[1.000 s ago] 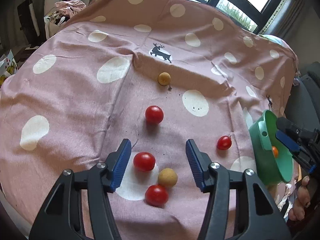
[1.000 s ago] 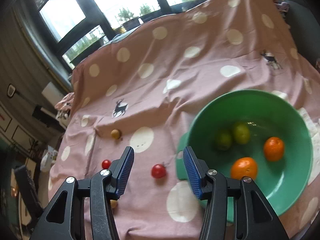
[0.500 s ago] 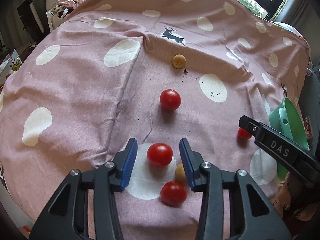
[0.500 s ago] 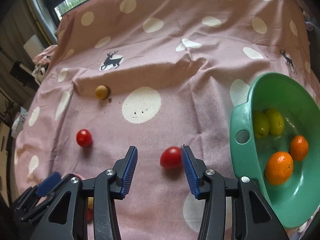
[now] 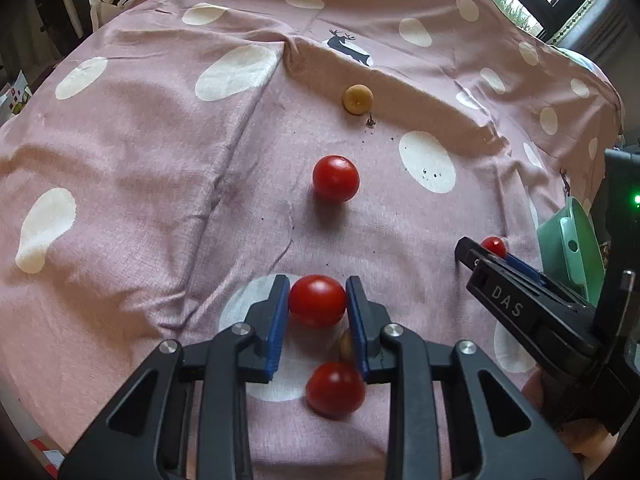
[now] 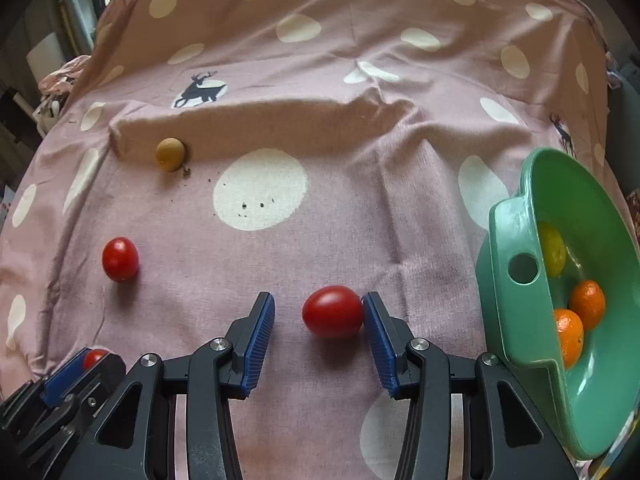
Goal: Organize fruits
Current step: 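Close the right gripper on the oval red tomato and lift it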
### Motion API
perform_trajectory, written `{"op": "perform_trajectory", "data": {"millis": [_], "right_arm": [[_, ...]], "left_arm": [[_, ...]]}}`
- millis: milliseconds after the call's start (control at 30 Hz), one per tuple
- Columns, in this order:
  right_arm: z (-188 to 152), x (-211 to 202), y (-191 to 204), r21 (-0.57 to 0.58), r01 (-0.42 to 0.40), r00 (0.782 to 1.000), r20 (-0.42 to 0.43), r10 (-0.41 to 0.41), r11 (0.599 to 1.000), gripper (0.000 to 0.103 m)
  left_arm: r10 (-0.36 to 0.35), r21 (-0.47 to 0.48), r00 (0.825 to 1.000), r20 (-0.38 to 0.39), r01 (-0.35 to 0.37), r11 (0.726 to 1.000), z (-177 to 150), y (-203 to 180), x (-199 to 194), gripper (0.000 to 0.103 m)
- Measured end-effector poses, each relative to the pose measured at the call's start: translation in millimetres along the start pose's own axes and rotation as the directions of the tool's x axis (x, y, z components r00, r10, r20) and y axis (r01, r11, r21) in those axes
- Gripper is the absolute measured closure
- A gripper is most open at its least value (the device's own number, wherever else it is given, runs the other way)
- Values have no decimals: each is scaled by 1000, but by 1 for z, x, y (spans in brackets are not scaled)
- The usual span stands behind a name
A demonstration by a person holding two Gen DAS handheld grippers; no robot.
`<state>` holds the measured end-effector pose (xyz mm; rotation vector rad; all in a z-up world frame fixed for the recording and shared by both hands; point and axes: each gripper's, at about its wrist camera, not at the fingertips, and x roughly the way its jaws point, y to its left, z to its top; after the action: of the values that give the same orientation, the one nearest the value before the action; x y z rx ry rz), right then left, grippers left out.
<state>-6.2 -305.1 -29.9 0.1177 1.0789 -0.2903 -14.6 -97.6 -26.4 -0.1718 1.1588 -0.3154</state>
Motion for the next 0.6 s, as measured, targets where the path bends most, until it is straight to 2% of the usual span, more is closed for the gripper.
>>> {"op": "perform_trajectory", "data": {"millis": [233, 333, 400, 600], "right_arm": [[1, 4, -14, 69, -38, 999, 2, 38, 997, 55], [0, 3, -11, 63, -42, 999, 9, 41, 997, 65], [-1, 3, -10, 57, -51, 999, 12, 51, 997, 66], [-2, 0, -12, 89, -141, 990, 4, 141, 986, 69]], "left_arm": [[-9, -22, 1000, 7, 9, 1000, 1, 2, -3, 75], [-22, -26, 1000, 21, 23, 999, 1, 2, -6, 75], [-28, -26, 999, 28, 29, 999, 2, 1, -7, 75], [-29, -24, 997, 69, 31, 999, 1, 0, -16, 75]]}}
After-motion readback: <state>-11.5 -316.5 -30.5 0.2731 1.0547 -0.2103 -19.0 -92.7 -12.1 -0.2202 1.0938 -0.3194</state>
